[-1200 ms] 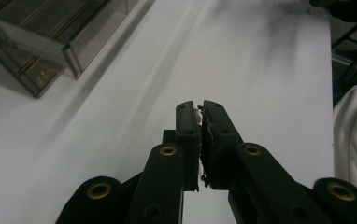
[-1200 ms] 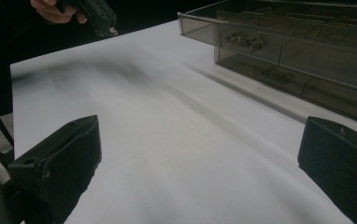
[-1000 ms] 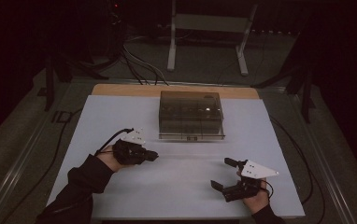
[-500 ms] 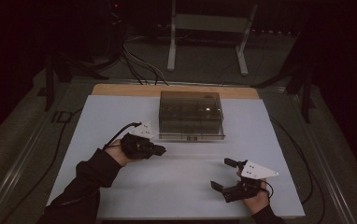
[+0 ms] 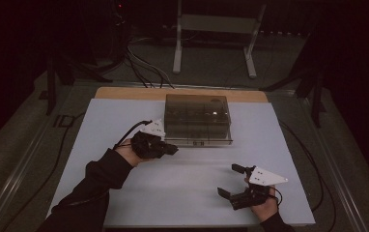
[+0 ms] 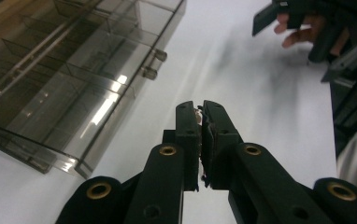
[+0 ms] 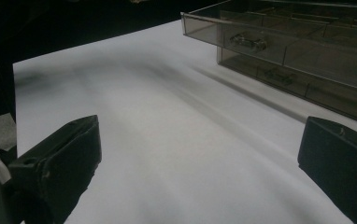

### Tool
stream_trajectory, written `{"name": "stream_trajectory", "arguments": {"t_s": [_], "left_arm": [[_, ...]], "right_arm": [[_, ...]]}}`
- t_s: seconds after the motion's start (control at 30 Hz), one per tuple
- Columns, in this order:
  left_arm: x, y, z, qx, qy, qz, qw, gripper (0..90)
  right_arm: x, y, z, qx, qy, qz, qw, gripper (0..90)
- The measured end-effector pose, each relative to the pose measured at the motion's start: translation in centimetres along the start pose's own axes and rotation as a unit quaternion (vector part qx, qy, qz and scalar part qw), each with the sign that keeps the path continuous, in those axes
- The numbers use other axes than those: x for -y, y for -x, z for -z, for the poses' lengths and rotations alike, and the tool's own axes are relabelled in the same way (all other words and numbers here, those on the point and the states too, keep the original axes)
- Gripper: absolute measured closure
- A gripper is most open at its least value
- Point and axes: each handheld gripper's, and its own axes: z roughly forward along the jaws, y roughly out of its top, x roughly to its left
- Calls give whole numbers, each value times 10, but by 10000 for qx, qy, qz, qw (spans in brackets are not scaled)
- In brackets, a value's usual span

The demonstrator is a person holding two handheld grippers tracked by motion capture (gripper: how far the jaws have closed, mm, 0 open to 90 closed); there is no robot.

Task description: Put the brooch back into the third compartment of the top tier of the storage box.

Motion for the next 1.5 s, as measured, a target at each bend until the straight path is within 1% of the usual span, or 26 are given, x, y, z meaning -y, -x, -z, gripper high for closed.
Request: {"name": "stream_trajectory", "arguments": {"t_s": [0.07, 0.27, 0.4, 0.47, 0.53, 0.6, 0.73, 0.77, 0.8, 0.83, 0.87, 1.0, 1.07, 1.1, 1.2, 1.3, 1.37, 1.43, 1.5], "left_arm": [[-2, -1, -1, 10, 8, 48, 10000, 871], [-11, -3, -4, 11, 52, 36, 10000, 871], [-19, -5, -8, 3, 90, 63, 9999, 871], [-23, -6, -10, -11, 72, 123, 9999, 871], [-26, -8, -11, -11, 113, 232, 9997, 871], [-29, -10, -13, -63, 131, 292, 9995, 871], [-34, -13, -16, -93, 238, 336, 9991, 871], [-35, -14, -17, -90, 284, 354, 9989, 871], [-36, -14, -18, -131, 314, 379, 9987, 871], [-38, -14, -20, -171, 305, 401, 9986, 871], [-39, -14, -22, -233, 296, 377, 9986, 871], [-44, -15, -30, -318, 335, 459, 9979, 871], [-46, -15, -33, -321, 389, 459, 9977, 870], [-48, -16, -34, -310, 410, 497, 9974, 871], [-51, -16, -38, -365, 504, 560, 9965, 870], [-53, -17, -43, -379, 592, 625, 9956, 870], [-55, -17, -46, -435, 599, 639, 9952, 870], [-57, -17, -49, -373, 644, 680, 9949, 870], [-59, -18, -52, -377, 677, 689, 9946, 870]], "right_arm": [[0, 0, 0, 6, 4, 14, 10000, 0], [0, 0, 0, 5, -5, 12, 10000, 0], [0, 0, 0, 3, -7, 9, 10000, 0], [0, 0, 0, 5, 0, 25, 10000, 0], [0, 0, 0, 1, -5, 21, 10000, 0], [0, -1, 0, -9, -15, 26, 10000, 0], [0, -1, 0, -3, -28, 49, 10000, 0], [0, -1, 0, -6, -18, 33, 10000, 0], [0, -1, 0, 2, -11, 37, 10000, 0], [0, -1, 1, 6, 1, 43, 10000, 0], [0, -1, 1, 3, 0, 45, 10000, 0], [0, -1, 1, 2, 10, 35, 10000, 0], [0, -1, 1, 1, 5, 37, 10000, 0], [0, 0, 1, 4, 3, 34, 10000, 0], [0, 0, 2, -18, 37, -20, 10000, 0], [0, 0, 2, -15, 45, -21, 10000, 0], [0, 0, 2, -12, 35, -11, 10000, 0], [0, -1, 2, -9, 34, 15, 10000, 0], [0, 0, 2, -2, 14, 16, 10000, 0]]}}
